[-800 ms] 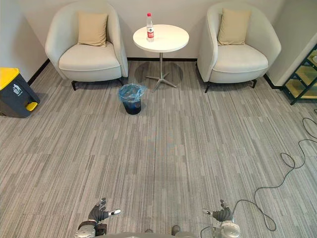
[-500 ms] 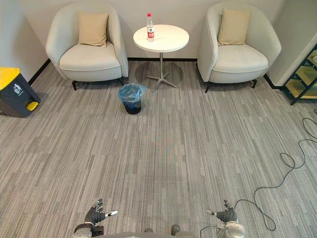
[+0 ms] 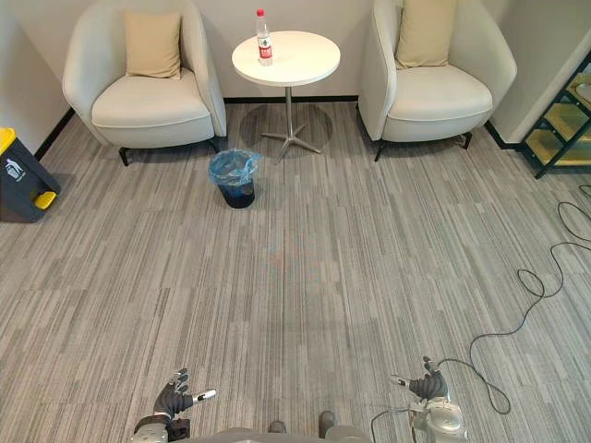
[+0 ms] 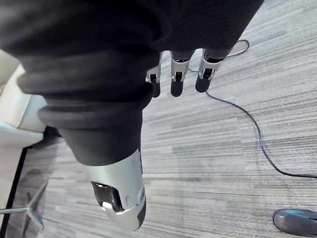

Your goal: Gather rubbish on tea table into small bin, then transfer packed bag to large trash can.

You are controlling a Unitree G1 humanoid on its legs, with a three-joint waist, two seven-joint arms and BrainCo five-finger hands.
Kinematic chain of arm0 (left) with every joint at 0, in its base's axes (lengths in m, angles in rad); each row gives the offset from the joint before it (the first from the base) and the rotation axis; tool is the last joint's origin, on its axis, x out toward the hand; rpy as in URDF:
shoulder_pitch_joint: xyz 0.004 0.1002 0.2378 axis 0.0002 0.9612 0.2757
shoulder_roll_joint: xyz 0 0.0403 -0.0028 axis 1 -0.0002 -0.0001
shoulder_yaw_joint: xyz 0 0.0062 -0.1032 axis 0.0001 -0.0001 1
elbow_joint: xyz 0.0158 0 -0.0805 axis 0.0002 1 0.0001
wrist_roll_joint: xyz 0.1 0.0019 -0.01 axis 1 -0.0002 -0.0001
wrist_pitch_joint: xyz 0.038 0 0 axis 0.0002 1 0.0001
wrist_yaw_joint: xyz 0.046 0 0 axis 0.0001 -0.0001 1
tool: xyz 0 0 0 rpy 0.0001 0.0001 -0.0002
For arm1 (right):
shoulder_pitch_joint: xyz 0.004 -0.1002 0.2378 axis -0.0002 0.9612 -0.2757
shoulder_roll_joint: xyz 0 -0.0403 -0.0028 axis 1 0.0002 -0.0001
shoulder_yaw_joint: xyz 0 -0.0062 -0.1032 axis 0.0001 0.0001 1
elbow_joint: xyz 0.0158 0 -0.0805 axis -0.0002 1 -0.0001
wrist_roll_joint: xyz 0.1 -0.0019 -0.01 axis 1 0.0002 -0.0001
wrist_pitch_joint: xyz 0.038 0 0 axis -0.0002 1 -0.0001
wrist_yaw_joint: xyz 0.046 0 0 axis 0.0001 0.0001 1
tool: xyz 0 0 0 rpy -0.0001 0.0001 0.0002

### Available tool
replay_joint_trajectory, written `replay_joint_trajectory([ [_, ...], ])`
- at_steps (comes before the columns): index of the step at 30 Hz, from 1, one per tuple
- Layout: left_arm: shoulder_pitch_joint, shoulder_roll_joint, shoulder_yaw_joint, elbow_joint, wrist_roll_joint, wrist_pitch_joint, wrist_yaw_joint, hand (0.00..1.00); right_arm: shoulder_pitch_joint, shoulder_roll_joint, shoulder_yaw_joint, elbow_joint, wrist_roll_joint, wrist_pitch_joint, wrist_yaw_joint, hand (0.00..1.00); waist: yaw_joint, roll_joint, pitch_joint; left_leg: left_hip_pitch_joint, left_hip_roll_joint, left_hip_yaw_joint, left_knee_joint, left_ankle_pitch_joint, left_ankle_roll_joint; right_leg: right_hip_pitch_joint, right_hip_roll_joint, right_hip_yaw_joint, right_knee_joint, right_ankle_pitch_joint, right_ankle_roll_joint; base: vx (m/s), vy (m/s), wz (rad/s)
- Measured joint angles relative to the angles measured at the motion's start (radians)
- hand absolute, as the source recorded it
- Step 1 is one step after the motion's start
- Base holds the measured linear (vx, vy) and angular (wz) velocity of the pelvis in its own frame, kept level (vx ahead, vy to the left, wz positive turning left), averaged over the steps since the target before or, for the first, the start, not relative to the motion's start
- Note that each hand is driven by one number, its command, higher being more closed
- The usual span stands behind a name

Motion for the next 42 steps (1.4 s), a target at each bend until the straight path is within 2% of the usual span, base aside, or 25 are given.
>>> replay_joint_trajectory([
  [3,0.001,0.003,0.001,-0.04,-0.014,0.0,0.001,0.0,-0.017,-0.008,-0.016,0.0,0.029,0.002,-0.006,0.0,0.0,-0.006,0.015,-0.036,-0.014,0.024,0.093,-0.084,0.024,-0.107,-0.011,0.019,0.239,-0.125,0.027,0.07,0.034,-0.28],
  [5,-0.007,0.008,-0.005,-0.055,-0.017,0.001,0.001,0.0,-0.021,-0.002,-0.01,0.0,0.031,0.005,-0.007,0.0,-0.001,-0.004,0.03,-0.023,-0.02,0.032,0.128,-0.131,0.043,-0.21,-0.03,-0.023,0.481,-0.175,0.09,0.21,0.024,-0.16],
  [9,-0.043,0.039,-0.013,-0.054,-0.048,0.004,0.004,0.0,-0.03,-0.021,0.0,0.0,0.03,0.018,-0.001,0.0,-0.023,0.014,0.073,0.095,0.007,0.022,0.09,-0.166,0.038,-0.349,-0.074,-0.189,0.575,-0.208,0.049,0.38,-0.005,0.11],
  [11,-0.079,0.04,-0.015,-0.052,-0.066,0.001,0.009,0.0,-0.062,-0.061,0.01,-0.001,0.031,0.018,0.0,0.0,-0.058,0.054,0.103,0.163,0.066,-0.017,0.029,-0.168,0.011,-0.447,-0.061,-0.255,0.406,-0.134,0.047,0.61,-0.096,0.49],
  [13,-0.1,0.044,-0.019,-0.051,-0.069,-0.001,0.014,0.0,-0.055,-0.075,0.01,-0.002,0.03,0.017,0.0,0.0,-0.062,0.037,0.104,0.195,0.071,-0.05,0.021,-0.168,-0.019,-0.481,-0.073,-0.253,0.26,-0.023,0.043,0.64,-0.167,0.5],
  [14,-0.105,0.04,-0.022,-0.045,-0.069,-0.001,0.021,0.0,-0.046,-0.085,0.009,-0.002,0.03,0.017,-0.001,0.0,-0.07,0.031,0.102,0.234,0.087,-0.083,0.03,-0.186,-0.052,-0.489,-0.078,-0.251,0.249,0.126,0.0,0.72,-0.221,0.44],
  [15,-0.113,0.029,-0.021,-0.028,-0.069,-0.001,0.021,0.0,-0.054,-0.086,0.005,-0.001,0.03,0.02,-0.001,0.0,-0.078,0.05,0.098,0.222,0.122,-0.113,0.086,-0.18,-0.078,-0.503,-0.072,-0.275,0.337,0.108,-0.064,0.72,-0.259,0.45],
  [17,-0.134,0.025,-0.023,-0.011,-0.069,0.0,0.02,0.0,-0.063,-0.074,0.006,-0.009,0.03,0.019,0.001,0.0,-0.085,0.047,0.1,0.159,0.131,-0.131,0.26,-0.096,-0.139,-0.481,-0.071,-0.293,0.399,0.017,-0.079,0.64,-0.253,0.28],
  [18,-0.131,0.008,-0.014,-0.008,-0.069,0.0,0.02,0.0,-0.062,-0.071,0.014,-0.011,0.03,0.019,0.001,0.0,-0.077,0.052,0.11,0.084,0.145,-0.13,0.489,0.069,-0.116,-0.397,-0.049,-0.293,0.383,-0.034,-0.089,0.74,-0.277,-0.01],
  [19,-0.115,-0.001,-0.01,-0.009,-0.07,-0.001,0.019,0.0,-0.056,-0.061,0.042,-0.019,0.031,0.019,0.0,0.0,-0.053,0.049,0.121,-0.003,0.188,-0.11,0.733,0.098,-0.092,-0.284,-0.012,-0.286,0.325,-0.059,-0.113,0.73,-0.271,-0.19],
  [20,-0.109,-0.001,-0.01,-0.01,-0.069,-0.001,0.019,0.0,-0.056,-0.049,0.052,-0.021,0.032,0.016,-0.001,0.0,-0.05,0.048,0.123,-0.048,0.207,-0.095,0.831,0.072,-0.071,-0.226,0.002,-0.281,0.292,-0.063,-0.118,0.7,-0.23,-0.29],
  [22,-0.089,-0.005,-0.012,-0.034,-0.069,0.0,0.019,0.0,-0.055,0.002,0.078,-0.051,0.051,0.004,-0.001,0.0,-0.003,0.007,0.136,-0.22,0.214,-0.029,0.946,0.004,-0.031,-0.031,0.009,-0.248,0.177,-0.075,-0.136,0.7,-0.194,-0.28],
  [24,-0.07,-0.012,-0.014,-0.064,-0.069,-0.002,0.018,0.0,-0.062,0.009,0.078,-0.068,0.067,0.001,-0.001,0.0,0.021,-0.008,0.133,-0.355,0.191,0.019,0.836,-0.014,-0.024,0.088,0.009,-0.221,0.055,-0.099,-0.119,0.74,-0.107,-0.32],
  [26,-0.062,-0.016,-0.009,-0.074,-0.07,-0.002,0.019,0.0,-0.092,-0.002,0.073,-0.055,0.073,0.001,-0.002,0.0,0.057,-0.006,0.133,-0.428,0.136,0.014,0.548,-0.007,-0.046,0.165,0.003,-0.181,-0.016,-0.106,-0.108,0.62,0.007,-0.55],
  [28,-0.031,-0.042,0.011,-0.074,-0.072,-0.001,0.021,0.0,-0.118,-0.019,0.071,-0.023,0.073,0.001,-0.008,0.0,0.093,0.0,0.13,-0.428,0.079,0.005,0.102,0.103,-0.107,0.269,-0.012,-0.123,-0.086,-0.143,-0.072,0.64,0.105,-0.78],
  [29,-0.021,-0.046,0.011,-0.074,-0.073,-0.001,0.021,0.0,-0.118,-0.023,0.072,-0.02,0.073,0.001,-0.009,0.0,0.101,0.005,0.125,-0.432,0.077,0.003,0.058,0.114,-0.104,0.284,-0.01,-0.113,-0.085,-0.168,-0.066,0.66,0.21,-0.81],
  [30,-0.012,-0.046,0.017,-0.07,-0.074,0.001,0.021,0.0,-0.114,-0.017,0.076,-0.016,0.073,0.003,-0.012,0.0,0.113,0.007,0.112,-0.444,0.07,-0.009,0.123,0.215,-0.035,0.316,-0.026,-0.082,-0.049,-0.227,-0.052,0.7,0.238,-0.51],
  [32,-0.012,-0.044,0.022,-0.07,-0.082,0.001,0.021,0.0,-0.109,0.002,0.075,0.006,0.071,0.003,-0.013,0.0,0.104,-0.042,0.082,-0.465,0.035,0.01,0.237,0.182,0.044,0.263,-0.071,-0.071,0.146,-0.263,-0.007,0.75,0.219,-0.13],
  [33,-0.026,-0.043,0.014,-0.07,-0.083,0.001,0.02,0.0,-0.107,0.01,0.074,0.016,0.07,0.004,-0.015,0.0,0.101,-0.063,0.077,-0.446,0.013,0.014,0.282,0.116,0.061,0.19,-0.095,-0.066,0.369,-0.233,0.059,0.79,0.205,0.21],
  [34,-0.034,-0.04,0.013,-0.069,-0.089,0.001,0.019,0.0,-0.105,0.019,0.074,0.03,0.07,0.005,-0.018,0.0,0.082,-0.075,0.079,-0.41,-0.003,0.007,0.305,0.07,0.074,0.13,-0.109,-0.061,0.549,-0.156,0.179,0.94,0.228,0.38],
  [35,-0.047,-0.027,0.005,-0.064,-0.091,0.004,0.02,0.0,-0.105,0.031,0.074,0.047,0.07,0.006,-0.019,0.0,0.065,-0.081,0.08,-0.345,-0.021,-0.014,0.32,0.015,0.089,0.061,-0.123,-0.064,0.771,-0.12,0.217,0.89,0.173,0.5],
  [36,-0.049,-0.019,0.004,-0.064,-0.092,0.005,0.022,0.0,-0.101,0.042,0.078,0.049,0.069,0.008,-0.019,0.0,0.054,-0.08,0.081,-0.25,-0.031,-0.027,0.302,-0.019,0.101,0.011,-0.148,-0.103,0.904,-0.139,0.158,0.73,0.11,0.35],
  [39,-0.064,-0.012,-0.003,-0.068,-0.112,0.004,0.024,0.0,-0.083,0.045,0.09,0.037,0.068,0.005,-0.019,0.0,0.052,-0.059,0.075,-0.066,-0.029,-0.059,0.196,-0.051,0.107,-0.104,-0.162,-0.195,0.898,-0.191,0.065,0.63,0.061,0.14],
  [41,-0.095,-0.006,-0.003,-0.074,-0.112,0.001,0.024,0.0,-0.081,0.044,0.095,0.016,0.064,0.003,-0.018,0.0,0.025,-0.048,0.074,0.032,-0.021,-0.128,0.116,-0.067,0.102,-0.221,-0.132,-0.218,0.715,-0.201,0.05,0.7,-0.048,0.8],
  [42,-0.113,-0.008,-0.005,-0.069,-0.112,0.001,0.024,0.0,-0.078,0.038,0.095,0.021,0.062,0.004,-0.018,0.0,0.0,-0.034,0.084,0.08,-0.001,-0.162,0.096,-0.076,0.094,-0.243,-0.097,-0.199,0.447,-0.173,0.067,0.61,-0.097,1.02],
])
